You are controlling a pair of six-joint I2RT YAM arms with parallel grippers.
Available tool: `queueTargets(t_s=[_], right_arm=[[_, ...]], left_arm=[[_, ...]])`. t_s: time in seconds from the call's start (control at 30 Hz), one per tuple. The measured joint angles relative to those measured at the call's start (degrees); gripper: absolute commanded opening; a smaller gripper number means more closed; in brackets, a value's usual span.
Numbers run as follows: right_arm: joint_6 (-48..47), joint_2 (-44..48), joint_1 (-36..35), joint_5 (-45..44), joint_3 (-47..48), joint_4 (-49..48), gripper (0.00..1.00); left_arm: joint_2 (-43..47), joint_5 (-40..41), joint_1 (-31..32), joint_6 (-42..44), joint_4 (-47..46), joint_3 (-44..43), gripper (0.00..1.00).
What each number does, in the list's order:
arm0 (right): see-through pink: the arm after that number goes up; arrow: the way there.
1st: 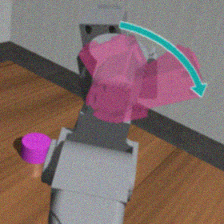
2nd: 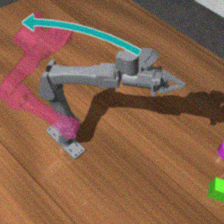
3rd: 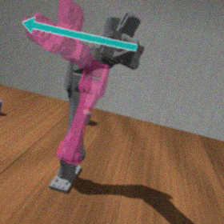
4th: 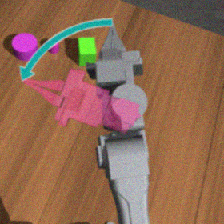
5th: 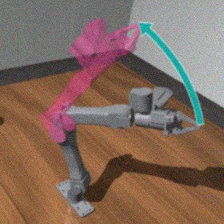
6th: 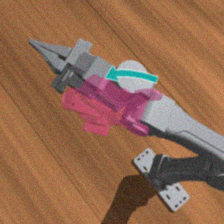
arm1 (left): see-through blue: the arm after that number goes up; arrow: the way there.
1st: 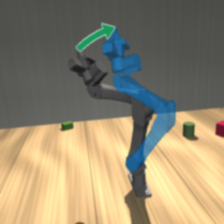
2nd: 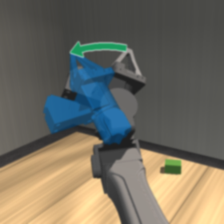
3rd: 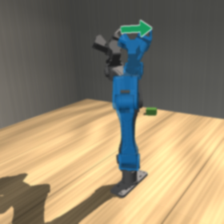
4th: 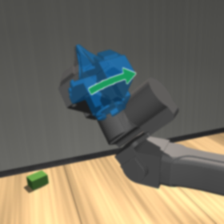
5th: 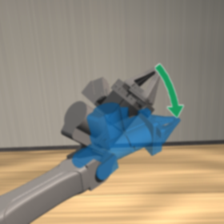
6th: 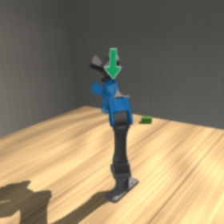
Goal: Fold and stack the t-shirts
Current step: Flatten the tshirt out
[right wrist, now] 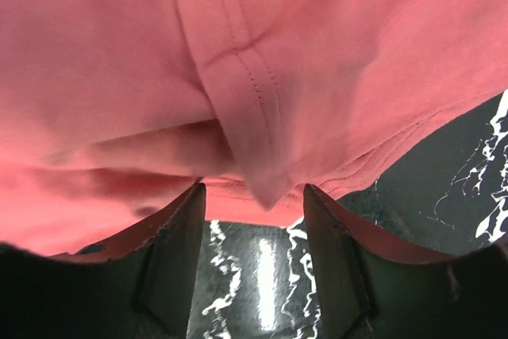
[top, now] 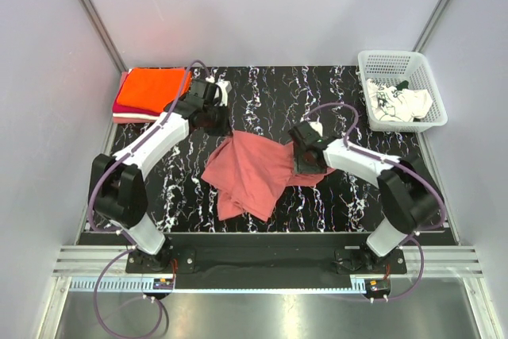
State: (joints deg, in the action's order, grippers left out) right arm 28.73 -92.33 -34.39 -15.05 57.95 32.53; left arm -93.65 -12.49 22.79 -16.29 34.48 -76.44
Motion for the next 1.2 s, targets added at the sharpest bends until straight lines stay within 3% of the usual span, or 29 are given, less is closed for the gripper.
queueTargets(t_s=[0.23,0.27,0.4,0.73,0.97,1.2], right_arm=[[-0.39,-5.75,-1.51,-5.77,0.61,0.66,0.42],[-0.44,-5.92,-1.53,-6.91,0.94,0.74,0.3],[-0.57,-5.77,-1.77,-11.23,2.86,1.73,0.0],[-0.83,6.01,-1.88,-21.38,11.87,14.8,0.0],[-0.96,22.34,-1.95,-25.62,25.99,26.4,0.0],[-3.3,34.21,-2.05,-25.9,43.15,28.46,0.0]], left_arm=[[-2.03,-0.87,-1.84,0.39,0.22,-0.33,0.0],[-2.12,-1.07,-2.05,0.42,0.24,-0.33,0.0],[-2.12,-1.44,-2.23,0.48,0.59,-0.7,0.0],[0.24,-1.53,-2.29,1.11,4.13,-3.69,0.0],[19.47,1.2,-2.27,1.29,9.42,-9.22,0.0],[38.53,3.85,-2.29,-1.68,8.07,-19.06,0.0]])
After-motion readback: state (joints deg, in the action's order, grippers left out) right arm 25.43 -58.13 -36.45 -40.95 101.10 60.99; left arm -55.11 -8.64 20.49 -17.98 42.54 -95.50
